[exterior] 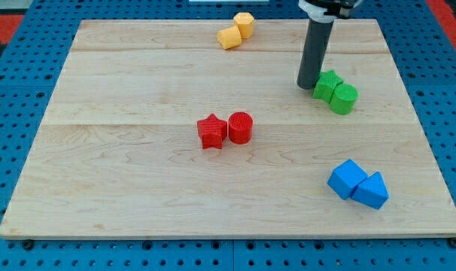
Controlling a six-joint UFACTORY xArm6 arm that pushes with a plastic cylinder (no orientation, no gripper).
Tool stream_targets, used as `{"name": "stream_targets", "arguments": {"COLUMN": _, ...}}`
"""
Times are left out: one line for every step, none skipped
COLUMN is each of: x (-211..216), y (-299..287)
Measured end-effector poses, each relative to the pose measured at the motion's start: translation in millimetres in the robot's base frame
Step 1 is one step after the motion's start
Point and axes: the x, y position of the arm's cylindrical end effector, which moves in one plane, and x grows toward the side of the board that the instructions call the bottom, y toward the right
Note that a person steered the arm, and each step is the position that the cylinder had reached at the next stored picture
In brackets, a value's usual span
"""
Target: Move green blocks to the top of blue blocks
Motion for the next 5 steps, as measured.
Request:
{"name": "stream_targets", "arguments": {"x": 15, "y": -7}}
{"name": "stream_targets", "arguments": {"x": 17, "y": -30}}
{"name": "stream_targets", "arguments": {"x": 28, "y": -26}}
{"name": "stream_targets", "arguments": {"x": 59, "y": -13}}
{"name": "stream_targets", "arguments": {"x": 84, "y": -14}}
